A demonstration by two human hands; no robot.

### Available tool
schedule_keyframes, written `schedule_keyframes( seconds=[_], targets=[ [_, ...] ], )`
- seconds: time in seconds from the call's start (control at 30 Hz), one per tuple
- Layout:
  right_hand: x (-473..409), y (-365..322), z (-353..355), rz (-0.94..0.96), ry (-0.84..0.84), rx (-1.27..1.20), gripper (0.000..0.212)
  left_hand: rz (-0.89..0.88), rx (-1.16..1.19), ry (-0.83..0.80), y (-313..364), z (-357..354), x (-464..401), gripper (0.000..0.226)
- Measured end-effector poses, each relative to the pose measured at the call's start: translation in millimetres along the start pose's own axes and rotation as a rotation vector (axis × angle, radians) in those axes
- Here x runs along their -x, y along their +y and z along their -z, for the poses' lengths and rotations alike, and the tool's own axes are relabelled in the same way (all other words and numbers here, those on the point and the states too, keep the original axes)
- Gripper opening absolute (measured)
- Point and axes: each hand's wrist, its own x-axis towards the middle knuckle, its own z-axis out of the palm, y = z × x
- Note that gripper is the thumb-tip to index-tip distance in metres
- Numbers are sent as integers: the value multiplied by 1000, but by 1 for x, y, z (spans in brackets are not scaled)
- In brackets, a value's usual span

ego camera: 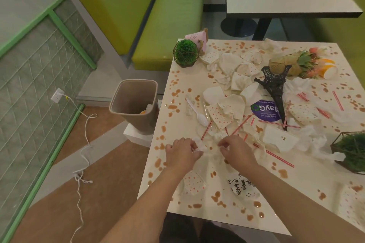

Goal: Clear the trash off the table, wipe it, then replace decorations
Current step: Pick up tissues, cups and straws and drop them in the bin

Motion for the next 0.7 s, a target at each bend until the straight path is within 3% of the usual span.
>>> schedule_keyframes(
  seconds=[0.17, 0.3, 0.5, 0.7],
  targets=[
    [-5, -22, 12, -136, 176, -427, 8, 82, 376, -4, -8, 20, -4, 26],
    [-18, -52, 12, -158, 161, -637, 18, 180, 624, 49, -21, 44, -14, 24],
    [-49, -115, -3, -142, 87, -755, 11, 254, 831, 228, -75, 85, -40, 22],
    [-90, -188, -29, -124, 100, -718, 9, 303, 793, 269, -143, 132, -83, 25]
  ],
)
